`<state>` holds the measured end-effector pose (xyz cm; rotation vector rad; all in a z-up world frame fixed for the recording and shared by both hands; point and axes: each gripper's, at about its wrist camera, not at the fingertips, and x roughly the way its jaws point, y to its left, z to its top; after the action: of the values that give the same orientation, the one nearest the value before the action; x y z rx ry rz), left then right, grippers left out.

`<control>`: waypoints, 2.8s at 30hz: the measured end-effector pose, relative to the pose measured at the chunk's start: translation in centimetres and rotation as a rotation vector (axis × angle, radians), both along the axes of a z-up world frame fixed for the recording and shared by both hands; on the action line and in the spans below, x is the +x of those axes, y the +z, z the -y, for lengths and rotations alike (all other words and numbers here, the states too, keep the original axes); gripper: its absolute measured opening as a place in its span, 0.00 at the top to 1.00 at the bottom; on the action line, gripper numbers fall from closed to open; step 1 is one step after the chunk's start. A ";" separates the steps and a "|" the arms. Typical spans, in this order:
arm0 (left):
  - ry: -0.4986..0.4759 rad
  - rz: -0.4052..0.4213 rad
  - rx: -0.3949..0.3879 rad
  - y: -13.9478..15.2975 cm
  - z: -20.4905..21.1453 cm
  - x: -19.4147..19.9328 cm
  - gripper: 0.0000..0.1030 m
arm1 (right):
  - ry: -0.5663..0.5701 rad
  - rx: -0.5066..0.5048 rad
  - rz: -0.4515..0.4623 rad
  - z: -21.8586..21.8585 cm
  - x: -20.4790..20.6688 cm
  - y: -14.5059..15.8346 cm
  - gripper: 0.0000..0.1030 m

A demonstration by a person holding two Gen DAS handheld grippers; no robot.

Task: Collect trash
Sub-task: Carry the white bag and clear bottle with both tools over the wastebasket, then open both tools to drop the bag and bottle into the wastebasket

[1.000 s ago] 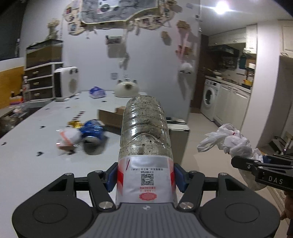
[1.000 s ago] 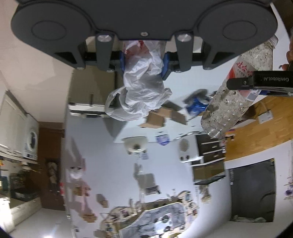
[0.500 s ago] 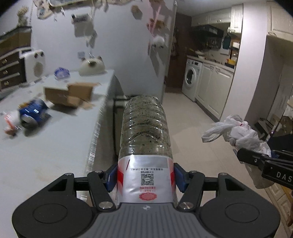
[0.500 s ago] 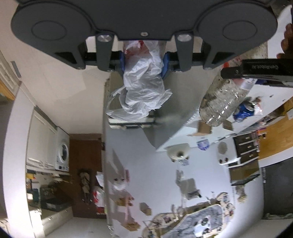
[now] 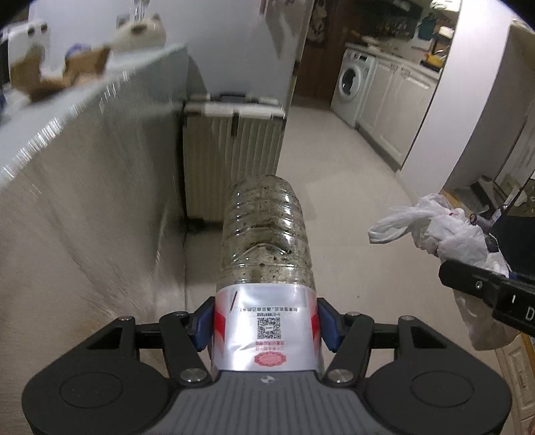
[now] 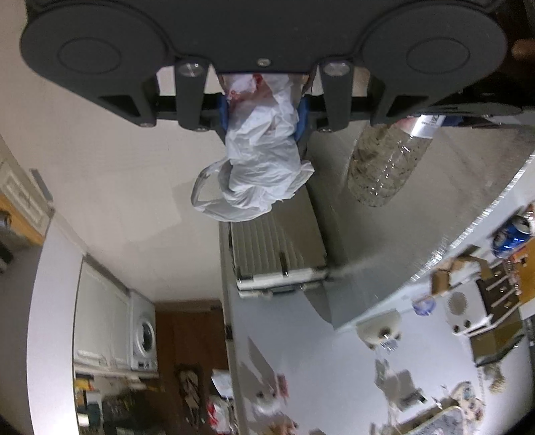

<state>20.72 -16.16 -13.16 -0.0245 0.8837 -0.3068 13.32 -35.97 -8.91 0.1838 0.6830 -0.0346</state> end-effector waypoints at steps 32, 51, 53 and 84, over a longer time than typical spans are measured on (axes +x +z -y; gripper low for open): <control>0.024 -0.519 0.054 -24.7 1.0 14.4 0.40 | -0.114 0.238 -0.562 -1.2 16.8 -28.8 0.63; -0.010 -0.578 0.140 -28.8 2.1 15.6 0.40 | -0.052 0.217 -0.555 -0.6 18.5 -30.7 0.59; -0.012 -0.581 0.145 -28.8 2.1 15.5 0.40 | -0.056 0.216 -0.551 -0.6 18.6 -30.7 0.52; 0.022 -0.514 0.184 -27.4 1.4 15.6 0.08 | -0.066 0.064 -0.568 0.5 17.8 -29.8 0.38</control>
<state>36.28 -17.54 -40.61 0.0602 1.4186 -0.1983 31.13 -36.46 -38.68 0.2612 1.2455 -0.1317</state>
